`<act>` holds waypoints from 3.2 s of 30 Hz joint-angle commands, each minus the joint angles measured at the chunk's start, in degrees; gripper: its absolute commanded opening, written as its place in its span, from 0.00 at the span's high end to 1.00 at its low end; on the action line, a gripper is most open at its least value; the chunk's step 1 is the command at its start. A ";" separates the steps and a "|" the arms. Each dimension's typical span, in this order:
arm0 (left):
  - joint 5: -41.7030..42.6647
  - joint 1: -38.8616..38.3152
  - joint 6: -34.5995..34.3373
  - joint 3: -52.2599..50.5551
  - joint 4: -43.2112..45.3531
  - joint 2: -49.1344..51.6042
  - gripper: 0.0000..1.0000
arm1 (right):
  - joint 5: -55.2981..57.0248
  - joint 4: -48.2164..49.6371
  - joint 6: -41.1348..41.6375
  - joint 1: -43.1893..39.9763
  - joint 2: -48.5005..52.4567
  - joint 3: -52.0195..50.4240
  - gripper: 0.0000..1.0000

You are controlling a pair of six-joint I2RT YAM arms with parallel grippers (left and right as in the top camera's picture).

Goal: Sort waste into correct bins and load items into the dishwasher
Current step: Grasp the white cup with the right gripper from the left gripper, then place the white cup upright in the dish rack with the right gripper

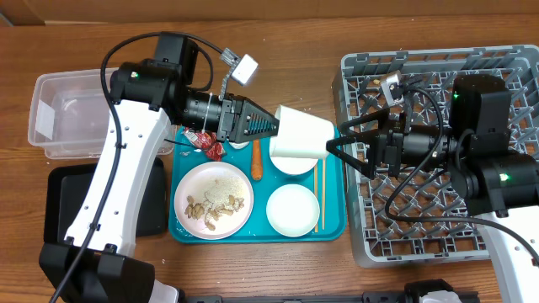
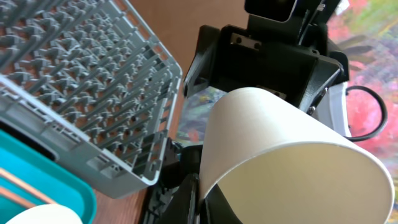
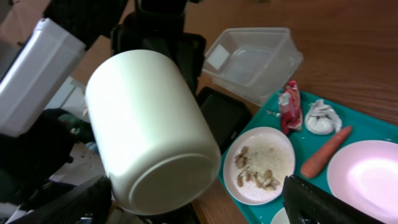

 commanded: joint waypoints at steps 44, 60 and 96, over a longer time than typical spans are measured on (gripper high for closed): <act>2.23 -4.15 -3.45 -0.46 9.07 -0.24 0.00 | 6.99 -1.88 -4.20 4.50 -4.44 1.14 0.31; 1.46 2.43 -8.50 -0.46 11.08 -0.24 0.00 | 56.00 -28.44 20.70 -7.91 -10.91 1.14 0.31; -12.76 -0.55 -8.52 -0.46 10.60 -0.24 0.06 | 57.27 -32.89 18.60 0.00 16.59 3.80 0.08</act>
